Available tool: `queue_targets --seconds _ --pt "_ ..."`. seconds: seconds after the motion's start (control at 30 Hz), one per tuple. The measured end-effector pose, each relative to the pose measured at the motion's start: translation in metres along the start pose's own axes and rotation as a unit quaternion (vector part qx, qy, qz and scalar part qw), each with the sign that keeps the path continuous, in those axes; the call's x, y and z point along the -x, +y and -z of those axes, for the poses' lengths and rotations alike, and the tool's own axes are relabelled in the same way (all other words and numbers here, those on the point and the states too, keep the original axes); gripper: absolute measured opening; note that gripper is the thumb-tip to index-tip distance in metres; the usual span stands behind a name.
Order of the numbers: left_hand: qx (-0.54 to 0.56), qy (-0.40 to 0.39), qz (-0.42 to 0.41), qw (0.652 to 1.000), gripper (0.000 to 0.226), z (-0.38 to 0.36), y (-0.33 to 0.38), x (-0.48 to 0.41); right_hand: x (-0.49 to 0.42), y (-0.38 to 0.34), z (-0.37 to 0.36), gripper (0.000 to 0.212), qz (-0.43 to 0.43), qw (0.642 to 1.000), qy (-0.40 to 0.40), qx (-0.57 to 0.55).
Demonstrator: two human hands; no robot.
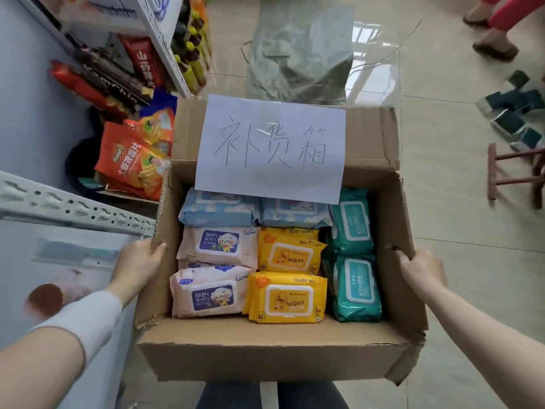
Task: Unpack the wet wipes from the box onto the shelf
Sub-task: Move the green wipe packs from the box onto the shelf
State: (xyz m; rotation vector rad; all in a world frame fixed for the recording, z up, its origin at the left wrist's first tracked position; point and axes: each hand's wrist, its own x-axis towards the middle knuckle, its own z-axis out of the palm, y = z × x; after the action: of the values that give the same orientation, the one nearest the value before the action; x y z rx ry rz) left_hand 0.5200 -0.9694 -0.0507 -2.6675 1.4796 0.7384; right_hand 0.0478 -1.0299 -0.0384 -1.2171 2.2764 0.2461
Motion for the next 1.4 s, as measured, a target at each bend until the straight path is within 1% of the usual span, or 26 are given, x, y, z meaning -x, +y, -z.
queue_targets --seconds 0.3,0.5,0.6,0.67,0.93,1.2,1.4 --pt "0.012 -0.006 0.006 1.0 0.026 -0.044 -0.018 -0.078 -0.044 -0.035 -0.063 0.039 -0.015 1.0 0.01 0.0" --pt "0.024 -0.008 -0.01 1.0 0.023 -0.067 -0.021 -0.115 -0.07 -0.04 -0.101 0.032 -0.006 1.0 0.024 -0.016" --pt "0.009 -0.009 -0.009 1.0 0.024 -0.076 -0.023 -0.13 -0.083 -0.043 -0.112 0.027 -0.002 1.0 0.02 -0.009" --pt "0.019 -0.015 -0.011 1.0 0.024 -0.082 -0.026 -0.138 -0.089 -0.043 -0.119 0.028 -0.004 1.0 0.023 -0.013" --pt "0.03 -0.023 0.013 0.999 0.024 -0.099 -0.033 -0.147 -0.104 -0.044 -0.137 0.039 -0.027 0.999 0.034 -0.018" --pt "0.038 -0.013 0.012 0.999 0.022 -0.104 -0.035 -0.136 -0.091 -0.036 -0.15 0.039 -0.057 0.998 0.025 -0.026" --pt "0.04 -0.017 0.015 0.999 0.02 -0.106 -0.04 -0.128 -0.079 -0.028 -0.152 0.036 -0.049 0.998 0.02 -0.035"
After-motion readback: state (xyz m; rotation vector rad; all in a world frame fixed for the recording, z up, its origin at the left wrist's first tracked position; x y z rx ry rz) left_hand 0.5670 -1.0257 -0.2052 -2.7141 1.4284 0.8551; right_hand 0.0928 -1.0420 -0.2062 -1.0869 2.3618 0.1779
